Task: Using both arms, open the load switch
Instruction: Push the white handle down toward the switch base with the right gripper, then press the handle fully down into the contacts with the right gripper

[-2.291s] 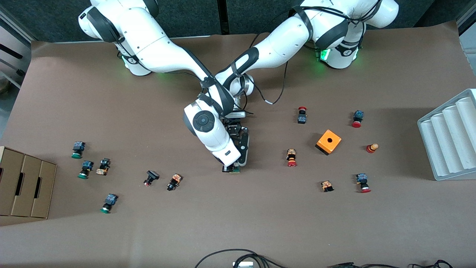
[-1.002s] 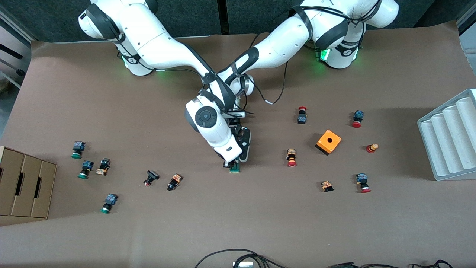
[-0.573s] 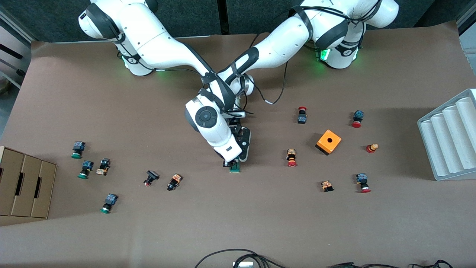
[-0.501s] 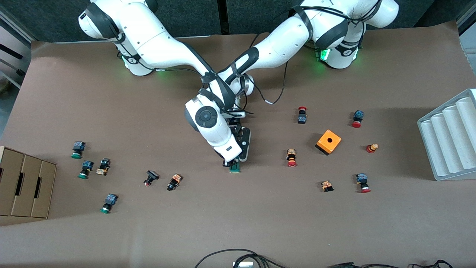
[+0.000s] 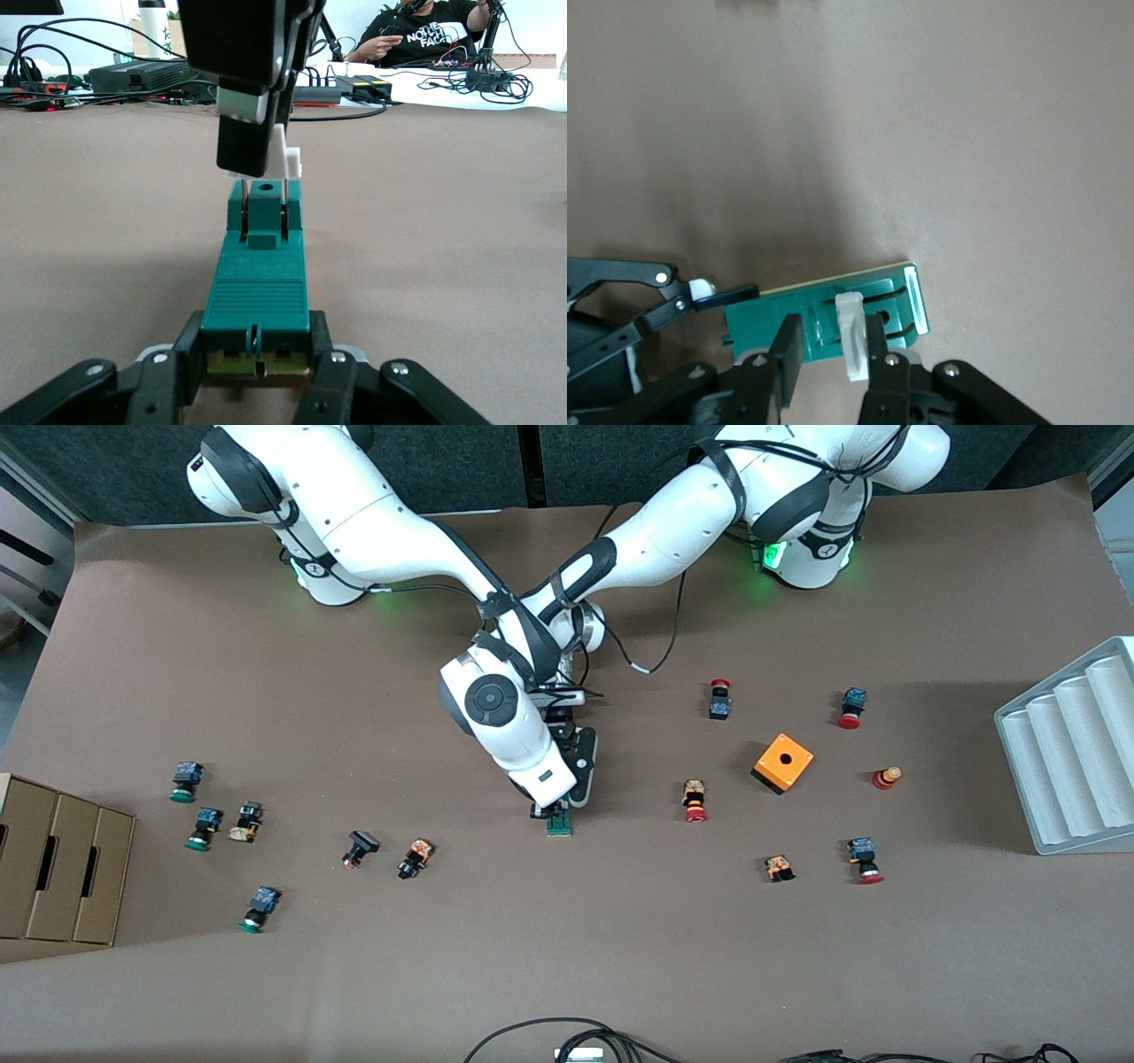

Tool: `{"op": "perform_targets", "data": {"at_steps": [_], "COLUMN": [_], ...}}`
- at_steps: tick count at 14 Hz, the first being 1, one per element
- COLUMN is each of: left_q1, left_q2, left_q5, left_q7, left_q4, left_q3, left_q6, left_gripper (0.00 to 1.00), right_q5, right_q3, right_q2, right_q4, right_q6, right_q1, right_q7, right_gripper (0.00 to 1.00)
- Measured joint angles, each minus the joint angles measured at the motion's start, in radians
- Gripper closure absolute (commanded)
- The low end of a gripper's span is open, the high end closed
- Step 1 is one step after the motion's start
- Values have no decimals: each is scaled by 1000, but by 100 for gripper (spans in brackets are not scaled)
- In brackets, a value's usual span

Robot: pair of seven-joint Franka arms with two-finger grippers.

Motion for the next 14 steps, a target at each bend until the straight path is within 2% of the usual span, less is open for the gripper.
{"op": "perform_targets", "data": {"at_steps": [14], "left_q1": [0], "left_q2": [0], "left_q5": [0], "left_q7": [0], "left_q4": [0], "left_q3": [0], "left_q6": [0], "left_gripper": [67], "right_q5": [0], "right_q3": [0], "right_q2": [-15], "right_q4": [-30], "right_q6": [-1], "right_q1": [12], "right_q7": [21], "right_gripper": [71]}}
